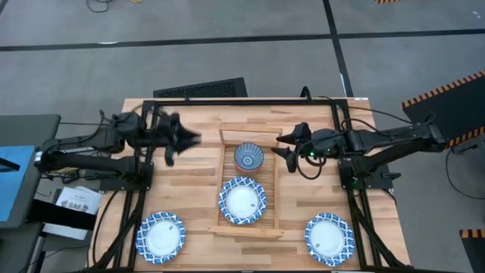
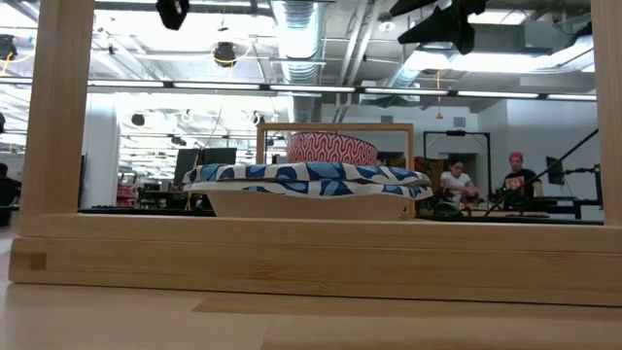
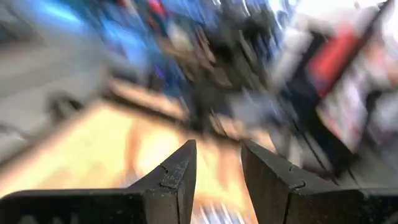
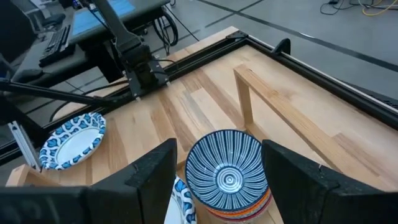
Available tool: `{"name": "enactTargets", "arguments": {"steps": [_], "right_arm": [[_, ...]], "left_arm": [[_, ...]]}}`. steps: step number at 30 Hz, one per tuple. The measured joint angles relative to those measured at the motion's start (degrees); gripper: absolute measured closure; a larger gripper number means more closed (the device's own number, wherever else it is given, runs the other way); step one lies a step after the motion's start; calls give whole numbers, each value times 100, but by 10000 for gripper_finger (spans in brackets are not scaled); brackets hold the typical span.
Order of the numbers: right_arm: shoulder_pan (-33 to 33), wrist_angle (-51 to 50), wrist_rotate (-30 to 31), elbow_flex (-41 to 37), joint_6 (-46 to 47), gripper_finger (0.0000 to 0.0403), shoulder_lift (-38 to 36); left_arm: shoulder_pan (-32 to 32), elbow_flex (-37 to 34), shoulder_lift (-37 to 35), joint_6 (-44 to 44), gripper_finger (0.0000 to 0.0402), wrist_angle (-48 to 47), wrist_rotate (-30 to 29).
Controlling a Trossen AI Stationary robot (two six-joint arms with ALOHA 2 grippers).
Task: Place and stack bowls onto a shelf
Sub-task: Stack the left blue patterned bowl on the blue patterned bowl on the shelf
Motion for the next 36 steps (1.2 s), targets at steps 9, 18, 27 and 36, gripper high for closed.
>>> {"name": "enactTargets", "arguments": {"steps": [9,18,27,36], "right_arm": [[0,-28,0,0,4,143,0],[-2,-97,83,0,4,143,2],[-1,-257,92,0,9,143,2],[0,-448,96,0,9,143,2]], "left_arm": [[-1873,1245,817,-627,291,-4574,1008],[-4638,579,1656,-1134,291,-4781,-96],[-5401,103,2708,-1170,291,-4744,-882],[-5377,-328,3024,-1710,286,-4003,-498]]}}
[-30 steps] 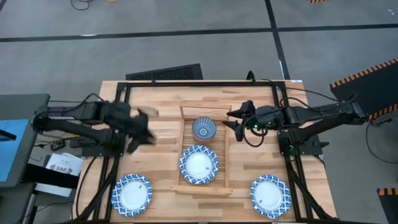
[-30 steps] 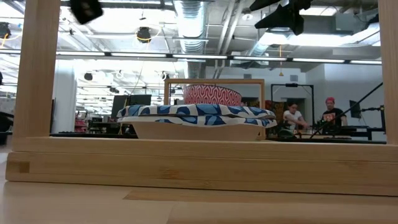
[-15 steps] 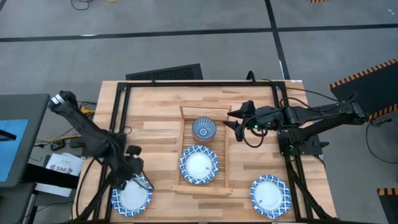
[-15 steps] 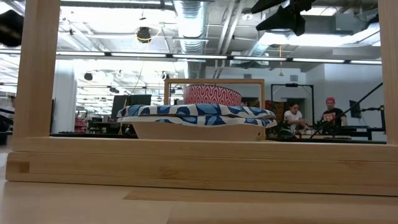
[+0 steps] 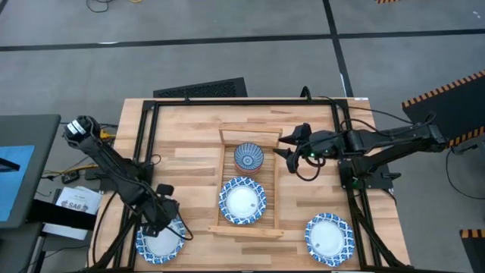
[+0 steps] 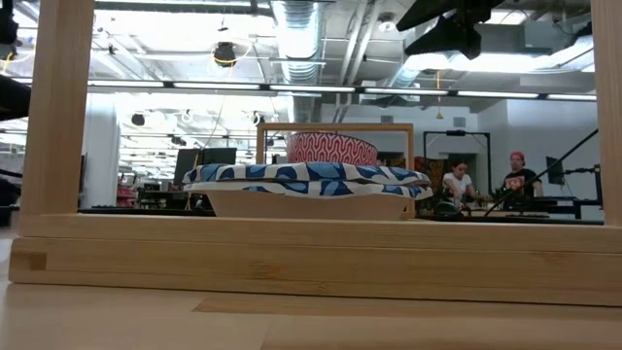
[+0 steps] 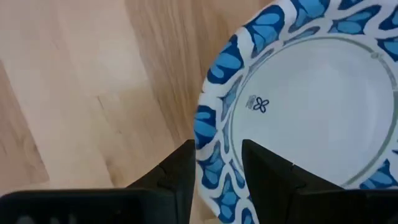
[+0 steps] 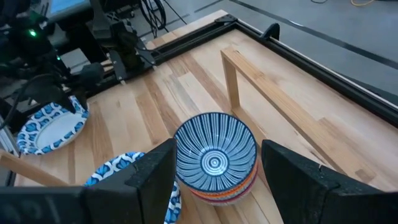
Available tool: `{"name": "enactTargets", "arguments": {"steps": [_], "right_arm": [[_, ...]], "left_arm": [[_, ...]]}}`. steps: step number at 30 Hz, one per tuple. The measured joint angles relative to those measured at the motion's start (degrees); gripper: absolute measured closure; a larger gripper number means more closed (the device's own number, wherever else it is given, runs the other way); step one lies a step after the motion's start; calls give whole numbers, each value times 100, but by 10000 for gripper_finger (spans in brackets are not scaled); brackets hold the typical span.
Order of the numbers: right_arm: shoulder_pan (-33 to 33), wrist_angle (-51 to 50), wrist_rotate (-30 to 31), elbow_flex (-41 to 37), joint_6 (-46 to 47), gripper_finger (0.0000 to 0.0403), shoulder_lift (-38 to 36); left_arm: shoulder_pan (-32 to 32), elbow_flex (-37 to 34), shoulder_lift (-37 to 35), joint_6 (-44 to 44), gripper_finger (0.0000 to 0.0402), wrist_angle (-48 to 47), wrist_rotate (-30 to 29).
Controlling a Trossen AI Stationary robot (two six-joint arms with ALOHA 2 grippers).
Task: Place and stack bowls onto a shelf
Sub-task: Stack the left blue patterned bowl on the blue patterned bowl on the shelf
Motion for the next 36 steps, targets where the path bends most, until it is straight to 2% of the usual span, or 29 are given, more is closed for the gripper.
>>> {"name": "enactTargets", "arguments": {"steps": [5,10,17,28,32,36], "right_arm": [[-2,-99,1,0,9,143,2],[-2,-97,1,0,8,143,2],[-2,-101,1,0,0,143,2],[-2,-99,1,0,-4,143,2],[-2,-107,1,0,-4,143,2],[-2,-113,1,0,-4,143,2]], "left_arm": [[4,-144,-6,-70,267,20,-210],[4,-280,-7,-101,251,184,80],[41,-280,21,12,246,242,-14],[87,-280,673,208,246,441,393],[90,-280,768,189,270,522,445],[203,-280,708,82,343,519,821]]}}
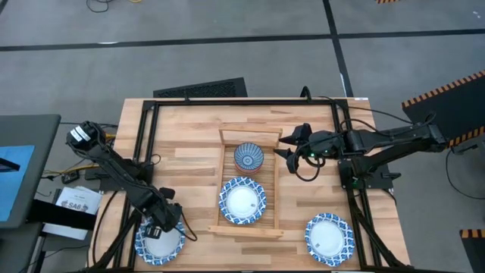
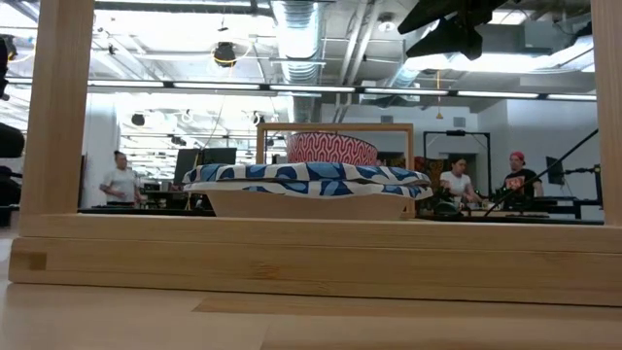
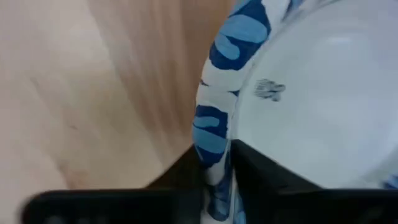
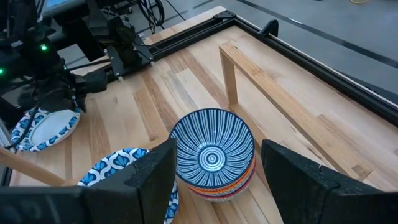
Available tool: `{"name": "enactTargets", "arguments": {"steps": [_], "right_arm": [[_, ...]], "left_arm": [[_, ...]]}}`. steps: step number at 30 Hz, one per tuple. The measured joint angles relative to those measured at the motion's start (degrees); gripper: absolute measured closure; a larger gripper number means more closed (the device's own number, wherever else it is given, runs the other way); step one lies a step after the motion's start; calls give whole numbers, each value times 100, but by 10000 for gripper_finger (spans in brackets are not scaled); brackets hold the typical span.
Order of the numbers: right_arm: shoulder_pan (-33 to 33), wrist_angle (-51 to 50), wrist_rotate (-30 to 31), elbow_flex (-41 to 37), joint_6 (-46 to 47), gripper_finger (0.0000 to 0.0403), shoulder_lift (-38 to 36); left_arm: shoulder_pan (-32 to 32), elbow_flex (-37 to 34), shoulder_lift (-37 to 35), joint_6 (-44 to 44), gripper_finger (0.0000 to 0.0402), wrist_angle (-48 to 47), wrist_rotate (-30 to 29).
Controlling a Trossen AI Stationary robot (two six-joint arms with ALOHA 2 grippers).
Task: Place and stack bowls onto a shelf
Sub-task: Stack the left blue patterned bowl on the blue patterned bowl on the shelf
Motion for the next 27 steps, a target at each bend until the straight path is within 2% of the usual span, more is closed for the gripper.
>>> {"name": "enactTargets", "arguments": {"steps": [2,3,7,11,14,18,22,27], "right_arm": [[0,-3,0,0,0,143,0],[0,-7,0,0,0,143,0],[1,-23,0,0,-1,143,0],[0,-25,0,0,-7,143,0],[2,-25,0,0,-20,143,0],[0,-25,0,0,-20,143,0],[0,-25,0,0,-20,143,0],[0,-25,0,0,-44,143,0]], "left_arm": [[92,31,-122,-80,383,-101,362],[131,57,-214,-110,390,-179,468],[340,264,-818,-138,397,-745,498],[817,688,-1631,-316,399,-1602,395],[1334,1190,-2191,-366,401,-2376,12],[2250,2074,-2538,-372,401,-3215,-998],[3289,2801,-2448,-24,401,-2941,-1741],[4208,2940,-1897,256,401,-1611,-1381]]}}
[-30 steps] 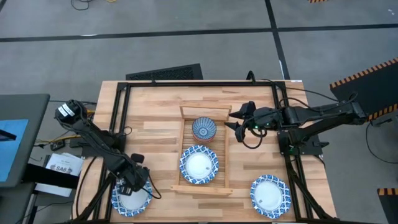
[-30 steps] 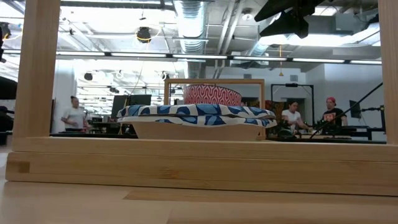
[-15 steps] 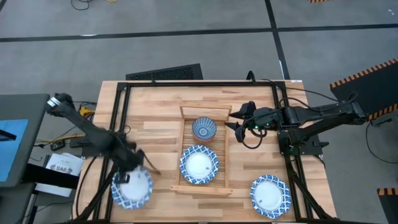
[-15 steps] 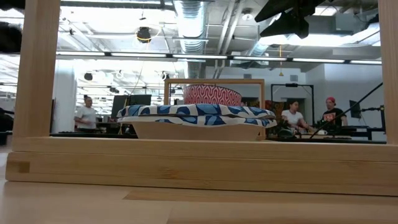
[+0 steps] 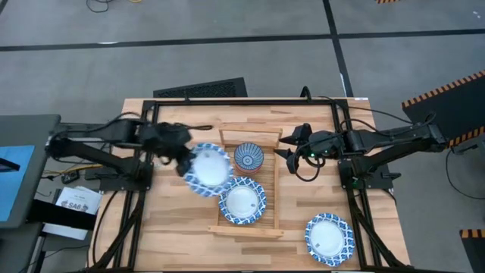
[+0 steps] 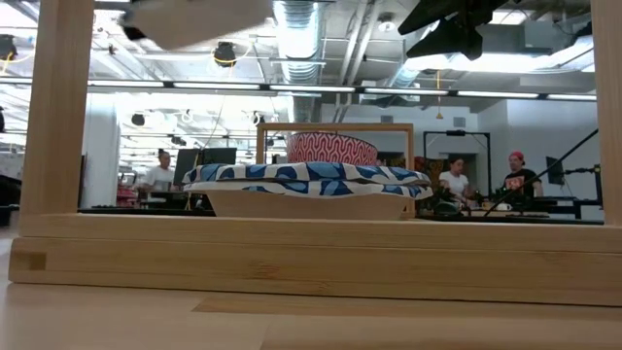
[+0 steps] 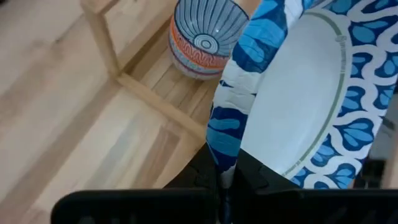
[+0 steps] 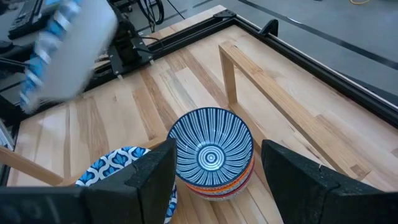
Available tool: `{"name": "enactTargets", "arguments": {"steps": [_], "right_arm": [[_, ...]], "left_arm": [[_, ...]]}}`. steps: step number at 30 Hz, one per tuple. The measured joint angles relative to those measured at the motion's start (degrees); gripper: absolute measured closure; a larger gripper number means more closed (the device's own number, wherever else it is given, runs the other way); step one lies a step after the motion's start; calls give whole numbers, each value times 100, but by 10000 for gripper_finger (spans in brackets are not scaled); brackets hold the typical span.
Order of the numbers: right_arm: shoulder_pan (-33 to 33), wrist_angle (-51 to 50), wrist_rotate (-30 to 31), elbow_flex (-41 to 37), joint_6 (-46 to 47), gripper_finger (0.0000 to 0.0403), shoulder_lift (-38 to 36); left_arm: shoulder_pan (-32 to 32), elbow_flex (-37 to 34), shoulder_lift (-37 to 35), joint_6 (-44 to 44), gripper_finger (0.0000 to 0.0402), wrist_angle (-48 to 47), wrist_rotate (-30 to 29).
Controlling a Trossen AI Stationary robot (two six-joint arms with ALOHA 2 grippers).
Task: Place and stack bowls onto a shelf
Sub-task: Stack the left blue patterned bowl on the blue patterned bowl on the shelf
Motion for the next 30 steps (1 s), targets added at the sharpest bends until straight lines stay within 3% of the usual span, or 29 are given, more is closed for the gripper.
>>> {"name": "enactTargets", "arguments": {"steps": [5,13,19,26,30], "right_arm": [[1,0,0,0,-2,143,0],[2,-49,0,2,-2,143,0],[2,-331,-2,2,-3,143,0],[2,-389,0,2,-4,143,0],[2,-390,0,2,-4,143,0]], "left_arm": [[114,-5,968,-583,401,660,202],[-436,-7,2236,-1377,402,1472,588],[-722,-9,2819,-1812,401,1888,536],[-792,-9,3233,-1789,401,2500,1057],[-736,-9,3228,-1600,393,2509,848]]}}
